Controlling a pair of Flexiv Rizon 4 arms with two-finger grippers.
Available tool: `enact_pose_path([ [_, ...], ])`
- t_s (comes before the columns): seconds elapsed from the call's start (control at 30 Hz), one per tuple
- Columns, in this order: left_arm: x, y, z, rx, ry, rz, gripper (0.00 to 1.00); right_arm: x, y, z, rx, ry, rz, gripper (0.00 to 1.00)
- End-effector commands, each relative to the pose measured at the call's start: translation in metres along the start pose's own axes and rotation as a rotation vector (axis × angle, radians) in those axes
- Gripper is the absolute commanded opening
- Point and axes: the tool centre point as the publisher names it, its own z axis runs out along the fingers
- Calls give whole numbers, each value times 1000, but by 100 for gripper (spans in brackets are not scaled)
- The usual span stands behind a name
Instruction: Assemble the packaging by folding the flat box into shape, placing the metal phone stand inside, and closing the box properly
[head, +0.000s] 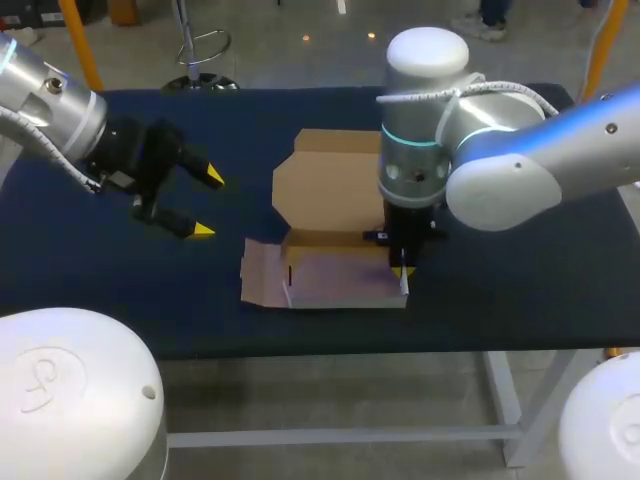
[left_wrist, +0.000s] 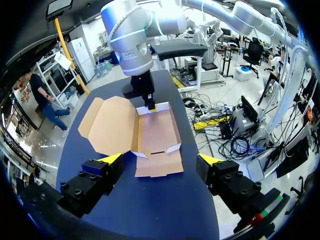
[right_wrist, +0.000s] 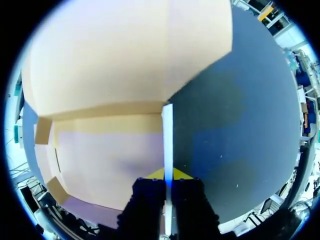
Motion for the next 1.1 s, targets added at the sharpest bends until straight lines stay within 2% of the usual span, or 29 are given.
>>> enact_pose_path([
  [0.03,0,0,-1,-4,3,-1,100,4,5,3,32,-62,-19,0],
  [0.3,0,0,-1,-4,3,-1,100,2,7,0,51,-159,-30,0],
  [0.9,0,0,-1,-4,3,-1,100,-5,8,1,13,-368,42,0],
  [1.1,0,0,-1,-4,3,-1,100,-7,7,1,-2,-379,44,0],
])
